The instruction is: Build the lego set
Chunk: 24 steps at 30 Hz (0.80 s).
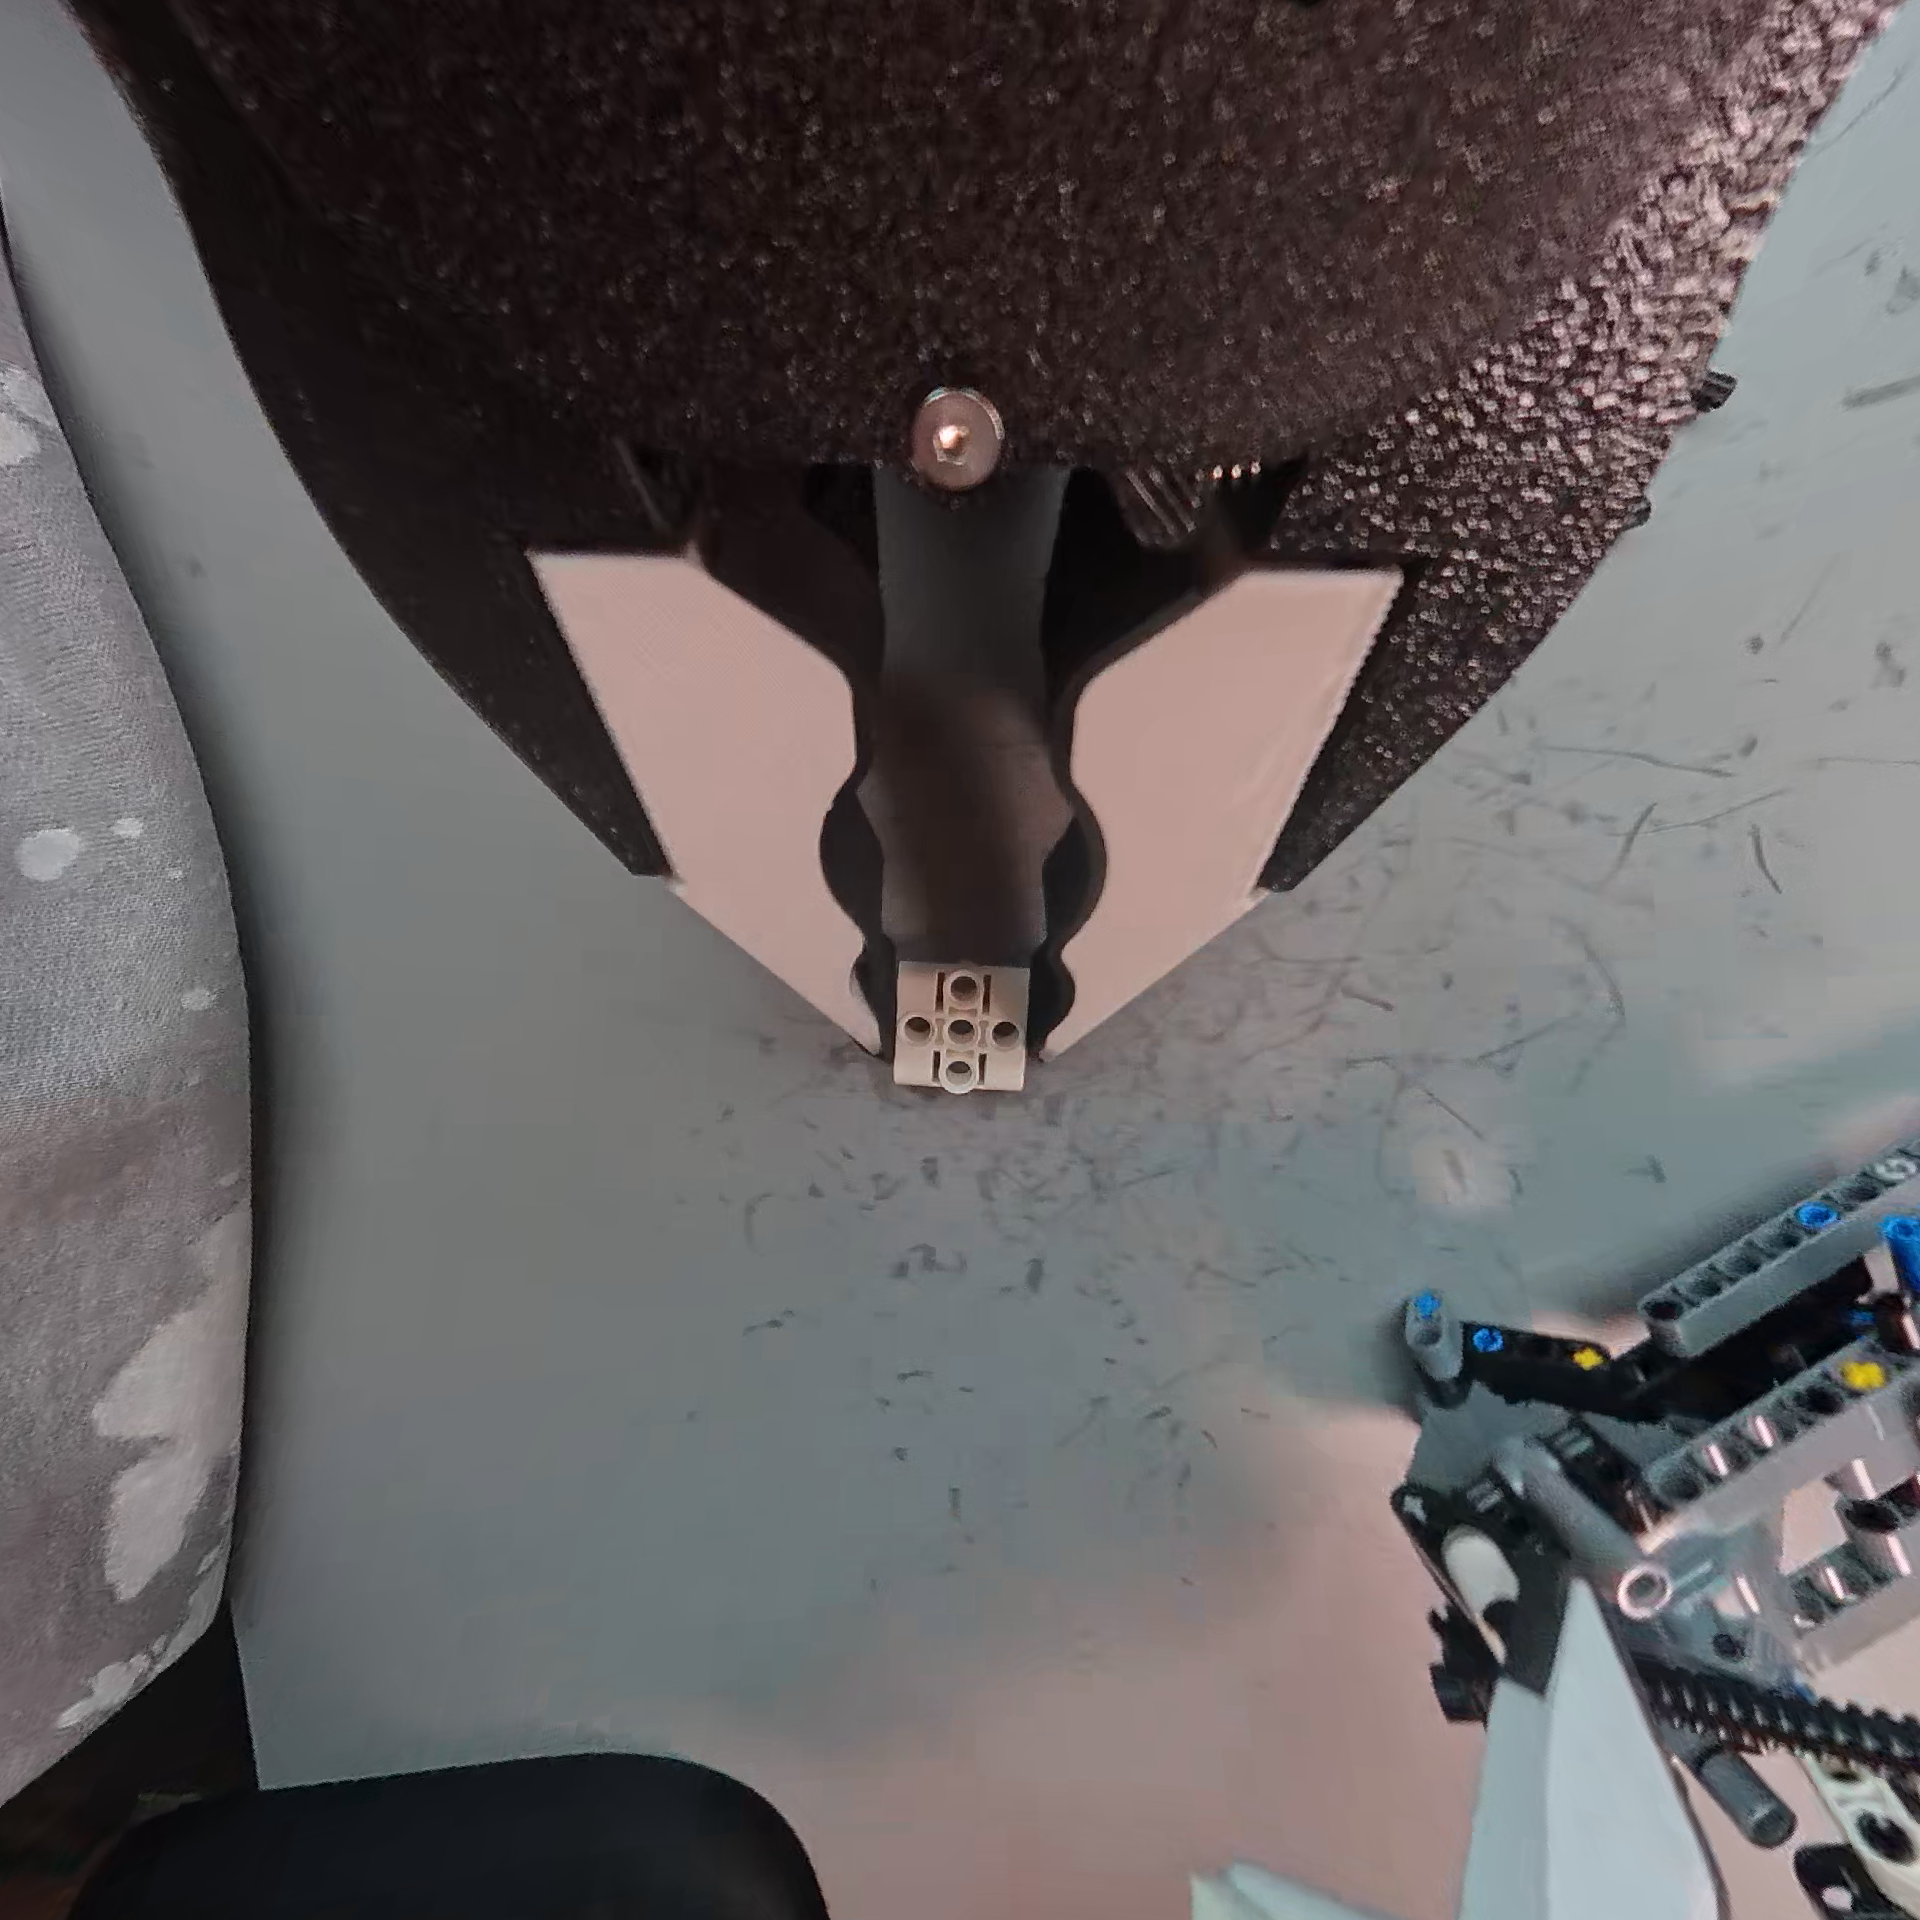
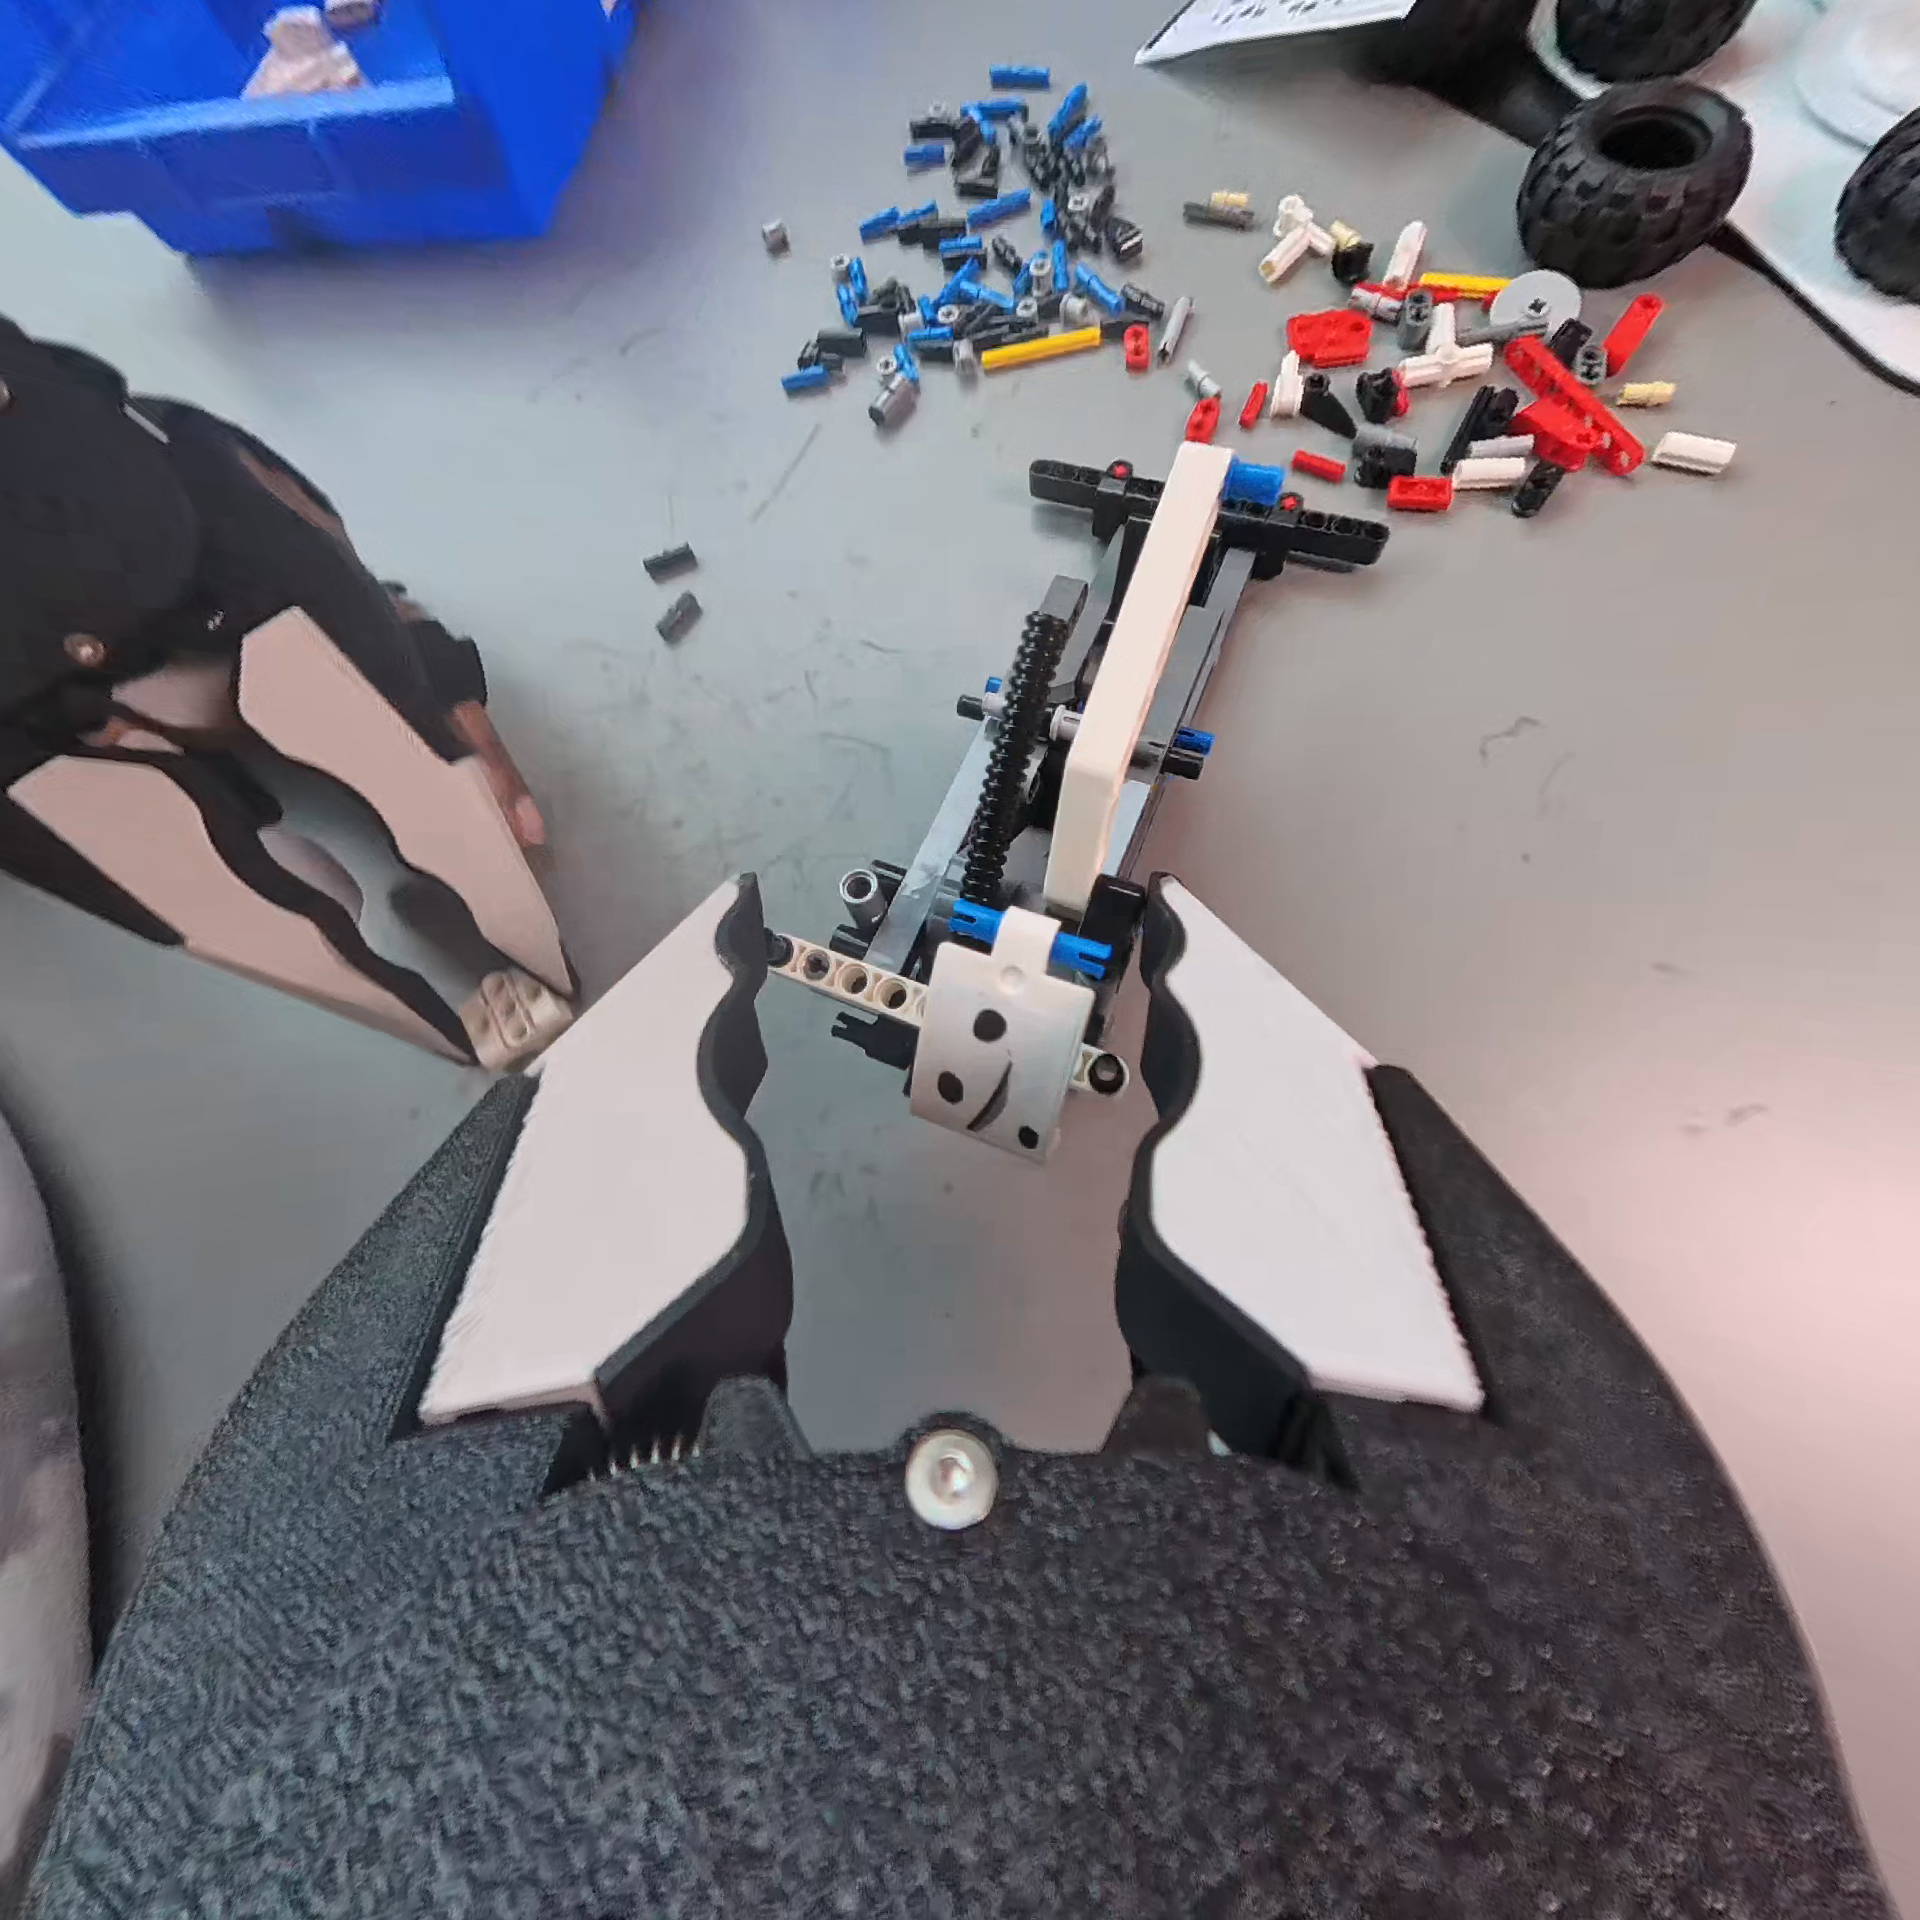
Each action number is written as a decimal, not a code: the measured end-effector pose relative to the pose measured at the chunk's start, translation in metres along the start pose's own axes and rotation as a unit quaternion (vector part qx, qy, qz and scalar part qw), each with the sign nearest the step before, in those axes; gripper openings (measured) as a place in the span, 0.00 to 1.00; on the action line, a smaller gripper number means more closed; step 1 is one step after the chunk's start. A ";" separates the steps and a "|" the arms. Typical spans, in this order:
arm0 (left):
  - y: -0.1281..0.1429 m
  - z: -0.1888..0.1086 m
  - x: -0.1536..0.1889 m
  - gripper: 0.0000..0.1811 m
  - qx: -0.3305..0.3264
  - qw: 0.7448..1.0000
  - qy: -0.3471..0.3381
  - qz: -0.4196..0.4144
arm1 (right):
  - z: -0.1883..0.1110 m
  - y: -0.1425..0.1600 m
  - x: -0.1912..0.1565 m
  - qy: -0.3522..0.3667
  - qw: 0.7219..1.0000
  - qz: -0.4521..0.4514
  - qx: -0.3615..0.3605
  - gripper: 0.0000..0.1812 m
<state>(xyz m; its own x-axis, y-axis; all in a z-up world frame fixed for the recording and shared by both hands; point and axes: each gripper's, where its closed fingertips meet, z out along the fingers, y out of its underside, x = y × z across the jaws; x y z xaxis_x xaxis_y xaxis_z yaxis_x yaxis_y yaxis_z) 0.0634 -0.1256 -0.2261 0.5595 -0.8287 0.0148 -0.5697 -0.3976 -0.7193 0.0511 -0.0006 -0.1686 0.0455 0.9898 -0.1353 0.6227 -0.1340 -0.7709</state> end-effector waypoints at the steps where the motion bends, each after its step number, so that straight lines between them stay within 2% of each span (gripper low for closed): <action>1: 0.000 0.000 0.000 0.14 0.000 1.000 0.001 0.000 | -0.005 0.003 0.007 -0.008 1.000 -0.014 -0.013 0.40; 7: 0.000 0.000 -0.001 0.14 0.001 1.000 -0.004 0.004 | -0.049 0.030 0.057 -0.076 0.983 -0.141 -0.090 0.39; 10: 0.001 -0.002 -0.004 0.17 0.001 1.000 -0.006 0.004 | -0.071 0.042 0.087 -0.087 0.978 -0.139 -0.129 0.38; 13: 0.005 -0.006 -0.009 0.20 -0.003 1.000 -0.008 0.000 | -0.086 0.045 0.120 -0.036 0.980 -0.133 -0.144 0.40; 14: 0.007 -0.008 -0.010 0.20 -0.006 1.000 -0.009 0.000 | -0.093 0.044 0.129 -0.007 0.979 -0.140 -0.149 0.45; 16: 0.010 -0.014 -0.013 0.19 -0.007 1.000 -0.010 0.001 | -0.107 0.027 0.139 0.073 0.973 -0.177 -0.129 0.47; 18: 0.009 -0.018 -0.015 0.18 0.003 1.000 -0.001 -0.012 | -0.111 0.004 0.109 0.085 0.971 -0.209 -0.076 0.42; 20: 0.012 -0.020 -0.023 0.17 -0.003 1.000 -0.009 -0.021 | -0.094 -0.005 0.049 0.027 0.973 -0.226 -0.035 0.33; 22: 0.016 -0.026 -0.040 0.15 -0.014 0.999 -0.042 -0.024 | -0.064 0.008 -0.013 -0.046 0.963 -0.264 -0.034 0.32; 24: 0.013 -0.035 -0.051 0.15 0.007 0.997 -0.061 -0.046 | -0.034 0.027 -0.060 -0.106 0.948 -0.298 -0.042 0.29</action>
<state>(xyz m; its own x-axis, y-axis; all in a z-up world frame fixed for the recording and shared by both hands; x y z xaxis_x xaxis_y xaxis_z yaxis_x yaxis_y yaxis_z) 0.0063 -0.1020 -0.2119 0.6779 -0.7352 -0.0026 -0.5055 -0.4634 -0.7278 0.0915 -0.0621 -0.1599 -0.4869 0.8549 0.1793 0.5484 0.4590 -0.6990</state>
